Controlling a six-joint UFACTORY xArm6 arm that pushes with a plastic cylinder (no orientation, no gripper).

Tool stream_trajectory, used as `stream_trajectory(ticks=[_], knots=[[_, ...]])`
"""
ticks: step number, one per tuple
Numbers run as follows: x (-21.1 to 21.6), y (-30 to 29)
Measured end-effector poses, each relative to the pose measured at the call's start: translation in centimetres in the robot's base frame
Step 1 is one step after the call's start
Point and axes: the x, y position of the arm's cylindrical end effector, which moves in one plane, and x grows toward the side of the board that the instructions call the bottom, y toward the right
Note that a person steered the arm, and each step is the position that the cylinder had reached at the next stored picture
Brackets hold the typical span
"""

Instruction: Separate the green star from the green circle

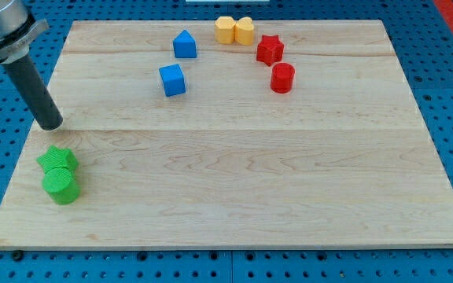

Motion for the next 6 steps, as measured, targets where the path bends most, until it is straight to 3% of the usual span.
stream_trajectory(ticks=[3,5,6], knots=[[8.2,-4.3],[8.4,1.6],[6.0,5.5]])
